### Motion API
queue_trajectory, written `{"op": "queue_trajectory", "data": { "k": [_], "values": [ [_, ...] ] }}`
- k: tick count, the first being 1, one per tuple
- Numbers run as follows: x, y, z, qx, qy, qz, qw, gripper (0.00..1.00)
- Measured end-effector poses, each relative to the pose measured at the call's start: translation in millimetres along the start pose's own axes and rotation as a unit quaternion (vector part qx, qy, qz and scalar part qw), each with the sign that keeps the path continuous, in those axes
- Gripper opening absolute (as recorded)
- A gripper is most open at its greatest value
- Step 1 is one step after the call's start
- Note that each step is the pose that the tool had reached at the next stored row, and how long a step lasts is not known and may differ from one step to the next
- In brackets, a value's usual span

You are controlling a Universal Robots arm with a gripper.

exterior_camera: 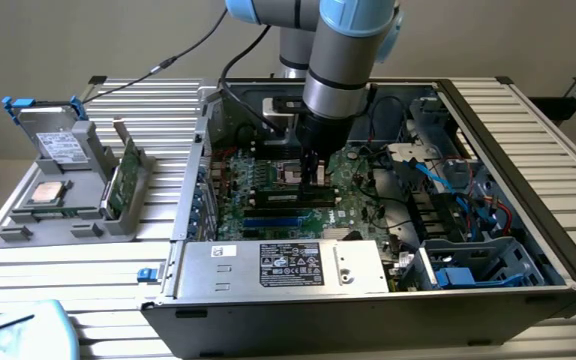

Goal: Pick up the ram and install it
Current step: 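Insert the ram into the slot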

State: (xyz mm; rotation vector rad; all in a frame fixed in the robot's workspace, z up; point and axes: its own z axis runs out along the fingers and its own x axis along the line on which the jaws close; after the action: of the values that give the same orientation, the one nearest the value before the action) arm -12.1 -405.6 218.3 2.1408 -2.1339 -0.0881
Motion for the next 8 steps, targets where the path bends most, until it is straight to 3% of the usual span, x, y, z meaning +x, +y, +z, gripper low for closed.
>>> {"op": "queue_trajectory", "data": {
  "k": [8],
  "values": [
    [-1.7, 0.0, -0.1, 0.0002, 0.0023, -0.004, 1.0, 0.14]
  ]
}}
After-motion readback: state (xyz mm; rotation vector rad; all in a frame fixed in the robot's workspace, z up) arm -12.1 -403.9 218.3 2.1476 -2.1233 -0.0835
